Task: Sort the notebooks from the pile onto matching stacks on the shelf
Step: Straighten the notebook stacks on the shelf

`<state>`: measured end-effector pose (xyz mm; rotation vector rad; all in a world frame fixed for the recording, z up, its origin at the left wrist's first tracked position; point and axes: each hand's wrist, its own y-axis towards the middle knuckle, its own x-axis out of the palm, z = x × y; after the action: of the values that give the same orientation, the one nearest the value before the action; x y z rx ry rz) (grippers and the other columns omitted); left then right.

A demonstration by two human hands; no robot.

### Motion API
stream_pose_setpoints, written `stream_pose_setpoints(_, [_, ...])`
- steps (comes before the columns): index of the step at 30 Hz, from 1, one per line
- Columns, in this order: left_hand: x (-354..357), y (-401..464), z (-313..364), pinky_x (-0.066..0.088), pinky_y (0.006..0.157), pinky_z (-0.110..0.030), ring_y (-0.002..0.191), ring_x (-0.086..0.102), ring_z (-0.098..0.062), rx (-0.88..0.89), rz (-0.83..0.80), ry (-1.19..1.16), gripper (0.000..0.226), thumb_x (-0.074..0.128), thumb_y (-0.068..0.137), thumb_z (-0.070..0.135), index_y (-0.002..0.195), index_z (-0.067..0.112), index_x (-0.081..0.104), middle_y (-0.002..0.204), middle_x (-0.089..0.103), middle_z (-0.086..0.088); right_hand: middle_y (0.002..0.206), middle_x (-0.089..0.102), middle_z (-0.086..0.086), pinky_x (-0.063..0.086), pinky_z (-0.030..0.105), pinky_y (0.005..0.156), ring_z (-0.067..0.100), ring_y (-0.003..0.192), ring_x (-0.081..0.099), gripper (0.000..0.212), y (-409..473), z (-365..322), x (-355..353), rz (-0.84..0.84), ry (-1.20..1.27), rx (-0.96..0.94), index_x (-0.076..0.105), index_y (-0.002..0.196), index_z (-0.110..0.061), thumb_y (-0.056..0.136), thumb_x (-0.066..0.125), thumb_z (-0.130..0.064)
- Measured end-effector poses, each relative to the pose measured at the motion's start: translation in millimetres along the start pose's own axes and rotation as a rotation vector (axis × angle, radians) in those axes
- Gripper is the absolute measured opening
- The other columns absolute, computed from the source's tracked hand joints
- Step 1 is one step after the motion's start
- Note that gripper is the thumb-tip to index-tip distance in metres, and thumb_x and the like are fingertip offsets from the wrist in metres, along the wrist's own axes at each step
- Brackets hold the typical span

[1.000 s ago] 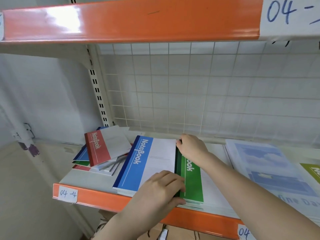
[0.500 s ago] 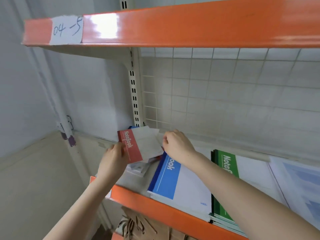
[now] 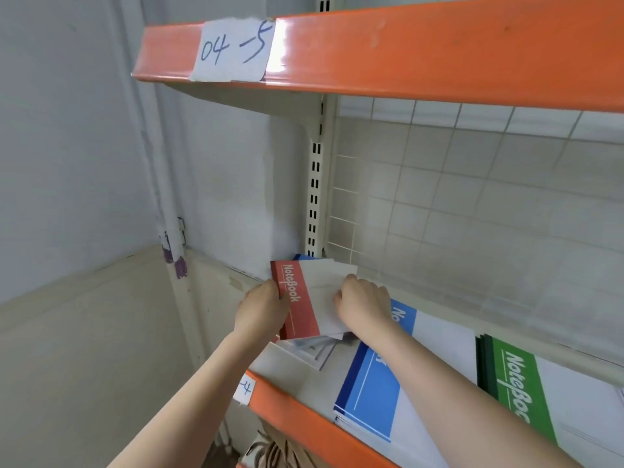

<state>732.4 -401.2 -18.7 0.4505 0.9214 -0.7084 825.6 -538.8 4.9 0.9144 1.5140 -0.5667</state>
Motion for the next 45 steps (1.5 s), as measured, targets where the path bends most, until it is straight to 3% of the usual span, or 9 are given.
stream_pose_setpoints(6, [-3, 9, 11, 0.049, 0.091, -0.043, 0.103, 0.058, -0.032, -0.14, -0.096, -0.029, 0.026, 0.041, 0.095, 0.037, 0.106, 0.013, 0.045, 0.109, 0.059, -0.009, 0.097, 0.065, 0.008, 0.03, 0.034, 0.075, 0.025, 0.081, 0.052, 0.023, -3, 3, 1, 0.068, 0.041, -0.017, 0.037, 0.071, -0.016, 0.094, 0.037, -0.017])
stream_pose_setpoints(11, [-5, 11, 15, 0.056, 0.079, -0.044, 0.083, 0.064, -0.029, -0.226, -0.006, -0.441, 0.019, 0.048, 0.089, 0.025, 0.1, 0.013, 0.04, 0.089, 0.061, -0.004, 0.095, 0.065, 0.007, 0.029, 0.034, 0.076, 0.027, 0.084, 0.056, 0.014, -1, 5, 1, 0.087, 0.12, -0.005, 0.048, 0.084, -0.014, 0.093, 0.037, -0.016])
stream_pose_setpoints(17, [-15, 7, 22, 0.053, 0.067, -0.034, 0.088, 0.064, -0.026, -0.144, 0.083, -0.543, 0.052, 0.052, 0.096, 0.02, 0.143, 0.011, 0.03, 0.107, 0.064, -0.007, 0.097, 0.065, 0.006, 0.035, 0.037, 0.085, 0.027, 0.09, 0.058, 0.022, 0, 5, 2, 0.09, 0.189, 0.027, 0.058, 0.097, -0.011, 0.093, 0.037, -0.017])
stream_pose_setpoints(23, [-46, -1, 31, 0.056, 0.06, -0.041, 0.079, 0.065, -0.03, -0.384, -0.351, -1.036, 0.01, 0.059, 0.092, 0.005, 0.096, 0.003, 0.051, 0.098, 0.063, -0.018, 0.092, 0.067, 0.006, 0.034, 0.035, 0.081, 0.025, 0.079, 0.054, 0.019, -2, 6, 0, 0.091, 0.253, 0.053, 0.057, 0.087, -0.013, 0.09, 0.038, -0.014])
stream_pose_setpoints(29, [-40, -17, 16, 0.051, 0.068, -0.044, 0.093, 0.06, -0.033, -0.344, -0.434, -1.12, 0.027, 0.051, 0.091, -0.005, 0.114, 0.009, 0.051, 0.105, 0.06, -0.016, 0.089, 0.065, 0.006, 0.039, 0.035, 0.079, 0.027, 0.08, 0.057, 0.024, -6, 6, -4, 0.14, 0.326, 0.052, 0.056, 0.09, -0.01, 0.096, 0.034, -0.018])
stream_pose_setpoints(34, [-69, -37, 1, 0.055, 0.067, -0.041, 0.093, 0.063, -0.031, -0.216, -0.358, -1.238, 0.032, 0.053, 0.09, -0.001, 0.118, 0.014, 0.053, 0.104, 0.063, -0.013, 0.076, 0.057, 0.004, 0.044, 0.031, 0.055, 0.026, 0.074, 0.058, 0.035, -8, 7, -15, 0.279, 0.844, 0.219, 0.056, 0.087, -0.005, 0.101, 0.03, -0.025])
stream_pose_setpoints(38, [-100, -60, 2, 0.058, 0.055, -0.035, 0.092, 0.064, -0.028, -0.108, -0.257, -1.326, 0.033, 0.053, 0.09, 0.001, 0.117, 0.02, 0.054, 0.107, 0.064, -0.009, 0.088, 0.062, 0.019, 0.041, 0.027, 0.063, 0.027, 0.081, 0.056, 0.044, -12, 8, -41, 0.326, 1.168, 0.269, 0.059, 0.094, 0.004, 0.102, 0.03, -0.028])
stream_pose_setpoints(41, [-111, -82, 12, 0.059, 0.057, -0.036, 0.091, 0.068, -0.026, -0.017, -0.239, -1.369, 0.035, 0.057, 0.085, 0.006, 0.114, 0.024, 0.057, 0.109, 0.066, -0.006, 0.097, 0.066, 0.008, 0.05, 0.039, 0.086, 0.026, 0.096, 0.063, 0.049, -20, 9, -70, 0.112, 1.514, 0.305, 0.062, 0.094, -0.011, 0.1, 0.031, -0.048])
stream_pose_setpoints(45, [-102, -104, 37, 0.059, 0.061, -0.038, 0.089, 0.071, -0.021, 0.091, -0.301, -1.412, 0.047, 0.059, 0.076, 0.01, 0.121, 0.026, 0.056, 0.108, 0.069, -0.003, 0.089, 0.068, 0.006, 0.053, 0.037, 0.072, 0.023, 0.077, 0.066, 0.055, -49, 35, -108, -0.14, 1.799, 0.305, 0.064, 0.105, -0.01, 0.093, 0.041, -0.058])
